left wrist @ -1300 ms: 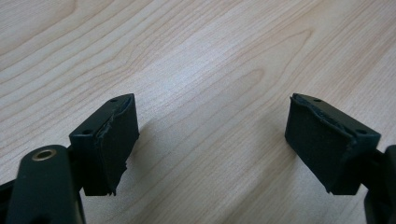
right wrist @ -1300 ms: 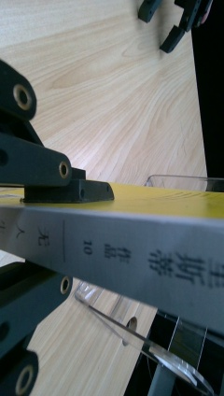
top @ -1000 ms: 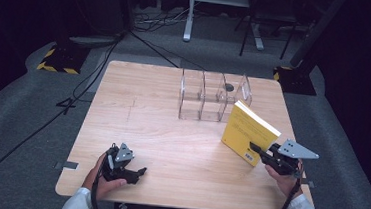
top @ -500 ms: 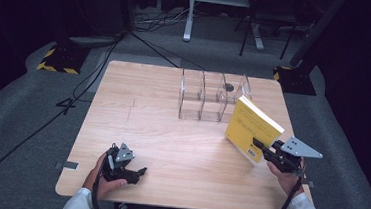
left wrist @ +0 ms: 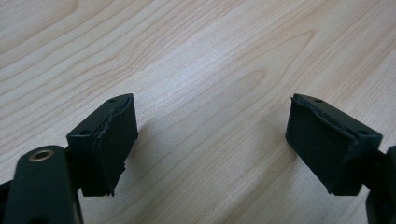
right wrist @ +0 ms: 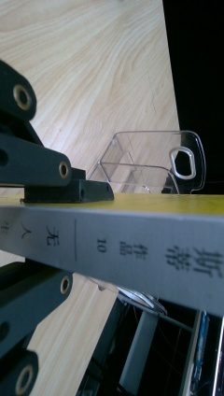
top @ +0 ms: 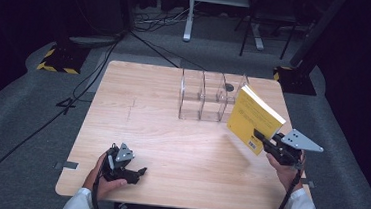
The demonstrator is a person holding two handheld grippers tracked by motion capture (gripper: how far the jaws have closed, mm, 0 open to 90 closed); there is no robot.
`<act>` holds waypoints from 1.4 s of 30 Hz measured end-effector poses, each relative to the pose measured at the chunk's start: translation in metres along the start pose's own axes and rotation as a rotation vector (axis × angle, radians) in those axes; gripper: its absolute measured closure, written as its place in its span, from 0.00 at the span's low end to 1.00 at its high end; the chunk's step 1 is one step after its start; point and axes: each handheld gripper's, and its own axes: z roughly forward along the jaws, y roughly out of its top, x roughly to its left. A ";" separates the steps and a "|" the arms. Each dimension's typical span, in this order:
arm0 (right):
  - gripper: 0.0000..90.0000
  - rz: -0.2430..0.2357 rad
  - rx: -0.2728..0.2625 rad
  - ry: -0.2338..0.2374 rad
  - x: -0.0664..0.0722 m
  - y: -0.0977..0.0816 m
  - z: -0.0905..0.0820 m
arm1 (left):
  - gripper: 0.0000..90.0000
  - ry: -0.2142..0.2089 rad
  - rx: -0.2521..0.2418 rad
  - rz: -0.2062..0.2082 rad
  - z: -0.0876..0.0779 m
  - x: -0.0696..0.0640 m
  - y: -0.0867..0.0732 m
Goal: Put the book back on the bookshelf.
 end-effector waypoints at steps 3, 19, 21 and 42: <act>0.85 0.013 -0.015 -0.004 -0.003 0.003 0.002 | 0.19 0.000 0.000 0.000 0.000 0.000 0.000; 0.85 0.013 -0.006 -0.070 -0.005 0.024 0.024 | 0.19 0.001 0.000 0.001 0.000 0.000 0.000; 0.85 0.013 -0.003 -0.082 -0.006 0.026 0.026 | 0.19 0.001 0.000 0.001 0.000 0.000 0.000; 0.85 0.039 0.019 -0.149 -0.020 0.042 0.061 | 0.19 -0.001 0.003 -0.002 0.000 0.000 0.000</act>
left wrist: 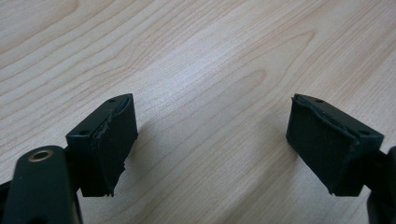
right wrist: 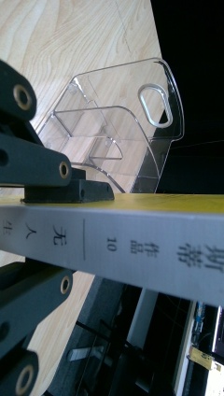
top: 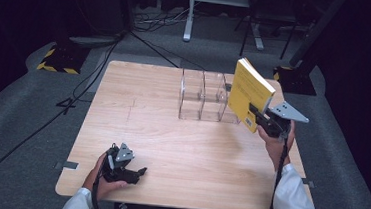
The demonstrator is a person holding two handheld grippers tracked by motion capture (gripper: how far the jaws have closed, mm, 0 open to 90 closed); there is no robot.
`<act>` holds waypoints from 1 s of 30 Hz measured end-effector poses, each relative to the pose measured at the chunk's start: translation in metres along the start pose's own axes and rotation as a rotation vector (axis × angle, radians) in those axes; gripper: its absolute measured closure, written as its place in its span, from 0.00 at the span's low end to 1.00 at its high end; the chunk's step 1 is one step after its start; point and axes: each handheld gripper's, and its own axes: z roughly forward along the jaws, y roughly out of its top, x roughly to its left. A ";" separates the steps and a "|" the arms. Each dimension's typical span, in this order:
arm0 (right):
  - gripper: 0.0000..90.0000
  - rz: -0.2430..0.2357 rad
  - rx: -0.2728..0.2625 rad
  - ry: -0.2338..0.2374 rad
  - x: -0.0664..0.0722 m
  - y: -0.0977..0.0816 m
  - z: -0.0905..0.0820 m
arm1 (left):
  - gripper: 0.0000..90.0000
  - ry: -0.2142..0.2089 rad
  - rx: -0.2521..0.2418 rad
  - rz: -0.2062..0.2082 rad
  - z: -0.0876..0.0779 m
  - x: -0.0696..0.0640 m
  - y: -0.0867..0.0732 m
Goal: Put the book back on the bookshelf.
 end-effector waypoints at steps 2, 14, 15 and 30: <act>0.85 -0.001 0.006 -0.003 -0.001 0.001 0.004 | 0.19 0.000 0.000 0.000 0.000 0.000 0.000; 0.85 0.015 0.016 -0.031 -0.002 0.006 0.025 | 0.19 0.000 0.000 0.001 0.000 0.000 0.000; 0.85 0.016 0.015 -0.030 -0.002 0.007 0.027 | 0.19 0.000 0.000 0.000 0.000 0.000 0.000; 0.85 0.037 0.042 -0.069 -0.002 0.007 0.060 | 0.19 0.000 -0.001 0.000 0.000 0.000 0.000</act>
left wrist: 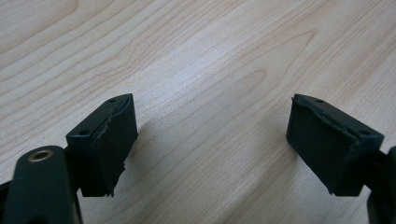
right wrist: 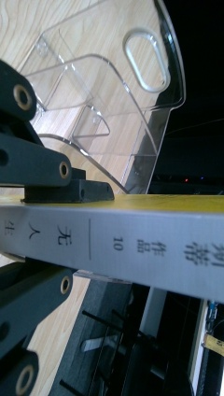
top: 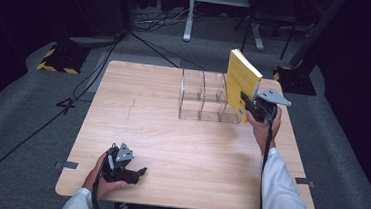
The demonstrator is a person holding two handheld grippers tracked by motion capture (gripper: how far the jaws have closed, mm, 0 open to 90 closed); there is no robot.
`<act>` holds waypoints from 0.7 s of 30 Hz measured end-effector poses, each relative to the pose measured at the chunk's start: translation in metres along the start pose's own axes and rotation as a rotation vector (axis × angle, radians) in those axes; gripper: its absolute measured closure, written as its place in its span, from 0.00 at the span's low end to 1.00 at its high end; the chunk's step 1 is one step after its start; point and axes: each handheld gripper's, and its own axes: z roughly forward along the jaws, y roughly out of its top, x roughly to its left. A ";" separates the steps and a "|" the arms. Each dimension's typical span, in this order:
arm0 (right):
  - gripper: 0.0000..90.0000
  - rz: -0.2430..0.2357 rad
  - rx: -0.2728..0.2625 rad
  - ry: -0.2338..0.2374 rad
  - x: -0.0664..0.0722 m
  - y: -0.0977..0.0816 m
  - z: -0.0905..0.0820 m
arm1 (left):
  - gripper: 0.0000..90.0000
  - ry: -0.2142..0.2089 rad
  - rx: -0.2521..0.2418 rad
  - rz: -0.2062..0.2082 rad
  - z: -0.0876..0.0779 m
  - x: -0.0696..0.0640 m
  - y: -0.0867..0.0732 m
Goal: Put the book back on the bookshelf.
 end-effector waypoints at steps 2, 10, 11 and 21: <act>0.85 0.003 0.000 -0.008 0.001 0.000 0.004 | 0.19 0.000 0.000 0.000 0.000 0.000 0.000; 0.85 0.024 0.025 -0.031 0.002 -0.008 0.018 | 0.19 0.002 0.000 0.002 0.000 0.000 0.000; 0.85 0.027 0.024 -0.036 0.002 -0.009 0.020 | 0.19 0.004 -0.001 0.004 0.000 0.000 0.000; 0.85 0.049 0.032 -0.044 0.002 -0.013 0.037 | 0.19 0.003 -0.001 0.004 0.000 0.000 0.000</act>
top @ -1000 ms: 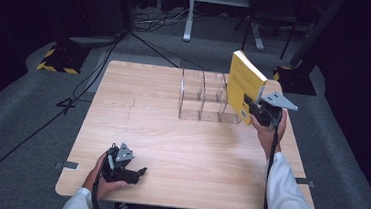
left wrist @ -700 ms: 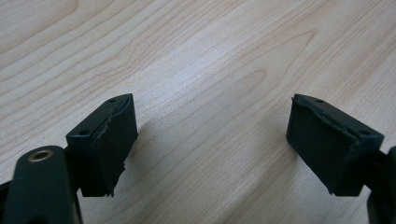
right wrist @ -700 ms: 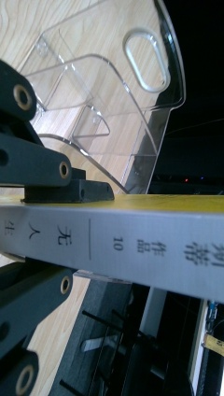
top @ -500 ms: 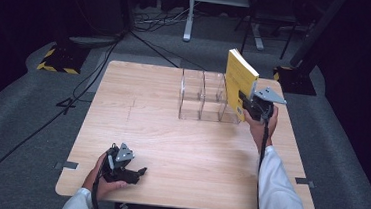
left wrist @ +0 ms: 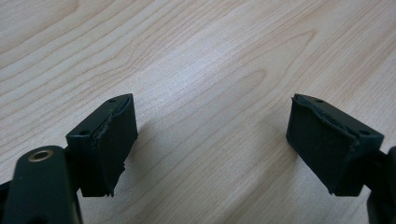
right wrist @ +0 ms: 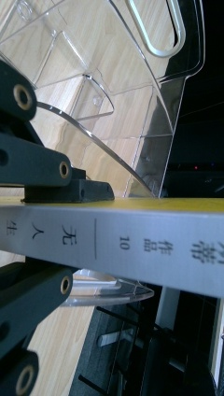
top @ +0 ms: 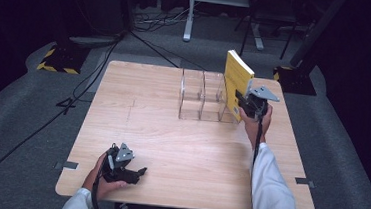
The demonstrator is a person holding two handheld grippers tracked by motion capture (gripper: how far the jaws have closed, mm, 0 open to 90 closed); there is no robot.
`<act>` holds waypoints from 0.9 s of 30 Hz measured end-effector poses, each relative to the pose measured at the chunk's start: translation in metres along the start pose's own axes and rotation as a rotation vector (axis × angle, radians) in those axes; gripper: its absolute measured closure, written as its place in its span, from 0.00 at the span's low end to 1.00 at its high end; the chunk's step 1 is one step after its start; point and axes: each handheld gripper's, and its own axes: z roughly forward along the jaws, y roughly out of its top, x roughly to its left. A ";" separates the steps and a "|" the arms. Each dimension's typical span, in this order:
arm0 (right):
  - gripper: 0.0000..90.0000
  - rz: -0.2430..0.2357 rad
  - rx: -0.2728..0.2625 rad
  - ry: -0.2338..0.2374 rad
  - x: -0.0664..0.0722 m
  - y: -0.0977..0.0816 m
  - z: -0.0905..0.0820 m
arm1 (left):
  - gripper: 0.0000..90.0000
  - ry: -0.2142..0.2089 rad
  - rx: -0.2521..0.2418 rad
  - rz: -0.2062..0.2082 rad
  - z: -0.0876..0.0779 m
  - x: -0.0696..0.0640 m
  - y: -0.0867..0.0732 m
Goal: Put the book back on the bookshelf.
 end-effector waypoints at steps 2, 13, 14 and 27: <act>0.85 0.004 0.002 -0.005 0.001 -0.001 0.002 | 0.19 0.000 0.000 0.000 0.000 0.000 0.000; 0.84 -0.004 0.001 -0.025 0.005 -0.005 0.009 | 0.19 0.002 0.000 0.001 0.000 0.000 0.000; 0.84 -0.004 0.001 -0.025 0.005 -0.005 0.009 | 0.19 0.000 0.002 0.001 0.000 0.000 0.000; 0.84 0.012 0.038 -0.013 0.002 -0.015 0.012 | 0.19 0.003 0.000 0.000 0.000 0.000 0.000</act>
